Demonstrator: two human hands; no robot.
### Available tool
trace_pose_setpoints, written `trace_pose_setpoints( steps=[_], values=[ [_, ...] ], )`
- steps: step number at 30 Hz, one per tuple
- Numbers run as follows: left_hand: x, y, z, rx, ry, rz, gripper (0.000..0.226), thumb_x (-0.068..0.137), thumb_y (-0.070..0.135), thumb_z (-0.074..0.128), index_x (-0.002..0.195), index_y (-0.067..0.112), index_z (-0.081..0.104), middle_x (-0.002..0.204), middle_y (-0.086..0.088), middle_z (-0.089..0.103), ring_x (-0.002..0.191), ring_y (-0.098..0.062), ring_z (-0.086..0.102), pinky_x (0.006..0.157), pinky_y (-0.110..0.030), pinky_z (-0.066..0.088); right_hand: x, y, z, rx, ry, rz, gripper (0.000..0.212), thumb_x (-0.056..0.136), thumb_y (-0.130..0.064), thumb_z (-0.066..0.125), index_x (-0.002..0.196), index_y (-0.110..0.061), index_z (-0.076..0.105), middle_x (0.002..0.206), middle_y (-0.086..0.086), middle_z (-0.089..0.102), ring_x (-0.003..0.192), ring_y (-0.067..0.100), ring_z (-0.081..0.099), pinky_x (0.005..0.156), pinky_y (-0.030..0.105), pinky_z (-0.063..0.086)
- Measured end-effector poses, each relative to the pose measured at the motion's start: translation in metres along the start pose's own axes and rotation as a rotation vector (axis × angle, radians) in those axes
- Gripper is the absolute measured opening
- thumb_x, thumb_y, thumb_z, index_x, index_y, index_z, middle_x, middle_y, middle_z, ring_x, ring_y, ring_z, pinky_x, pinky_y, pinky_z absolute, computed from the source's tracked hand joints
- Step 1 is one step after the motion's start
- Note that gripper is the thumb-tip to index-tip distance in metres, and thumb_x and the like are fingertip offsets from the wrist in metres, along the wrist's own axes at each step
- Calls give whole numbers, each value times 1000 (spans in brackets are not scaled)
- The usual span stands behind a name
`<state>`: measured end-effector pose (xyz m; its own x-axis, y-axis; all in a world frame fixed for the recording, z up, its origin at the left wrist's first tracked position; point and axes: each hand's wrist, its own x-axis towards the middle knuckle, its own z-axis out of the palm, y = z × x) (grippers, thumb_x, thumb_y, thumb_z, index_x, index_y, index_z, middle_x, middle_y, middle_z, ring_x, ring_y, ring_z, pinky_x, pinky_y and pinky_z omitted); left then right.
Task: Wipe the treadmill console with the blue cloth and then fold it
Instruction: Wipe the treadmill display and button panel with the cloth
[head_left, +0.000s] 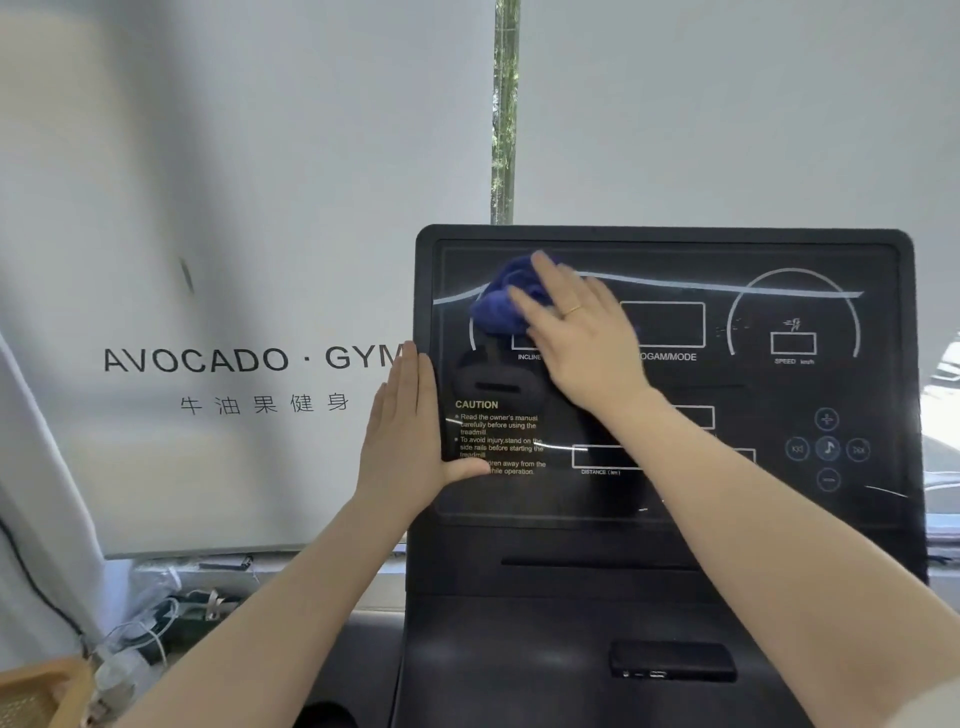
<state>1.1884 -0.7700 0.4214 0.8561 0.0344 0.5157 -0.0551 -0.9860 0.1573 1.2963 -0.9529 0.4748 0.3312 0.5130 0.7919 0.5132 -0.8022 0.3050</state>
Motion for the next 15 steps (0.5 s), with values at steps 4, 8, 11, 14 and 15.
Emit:
trace_pose_setpoints(
  steps=[4,8,11,14,15],
  values=[
    [1,7,-4,15,-30,42,121,70,62,66,146,8,-12,155,-9,-20,143,-23,-13,115,-35,-3,-9,49,-10,12,67,265,41,93,-20,46,134,-14,51,147,21,35,128,42,41,106,52,30],
    [-1,18,-3,-19,-16,45,112,76,58,63,147,8,-9,155,-8,-17,144,-22,-9,115,-32,0,-13,45,-10,27,144,479,45,93,-27,40,133,-12,53,145,24,37,124,44,43,99,50,38],
    [-3,27,-1,-38,12,-7,115,73,58,65,147,6,-7,155,-12,-15,144,-23,-7,116,-32,2,-28,2,-4,84,173,333,45,91,-38,44,125,-14,60,143,21,41,121,42,48,96,46,38],
    [-5,37,2,-68,9,-68,120,70,55,70,147,4,-6,154,-16,-16,144,-26,-7,116,-33,5,-62,-27,3,112,99,63,45,91,-42,44,124,-17,61,145,16,41,124,37,47,98,44,34],
    [-6,40,3,-73,8,-83,121,69,55,71,147,4,-6,154,-16,-17,144,-27,-7,116,-34,6,-69,-29,5,110,80,-2,43,92,-40,44,124,-18,61,144,16,42,124,35,47,99,44,34]
  ],
)
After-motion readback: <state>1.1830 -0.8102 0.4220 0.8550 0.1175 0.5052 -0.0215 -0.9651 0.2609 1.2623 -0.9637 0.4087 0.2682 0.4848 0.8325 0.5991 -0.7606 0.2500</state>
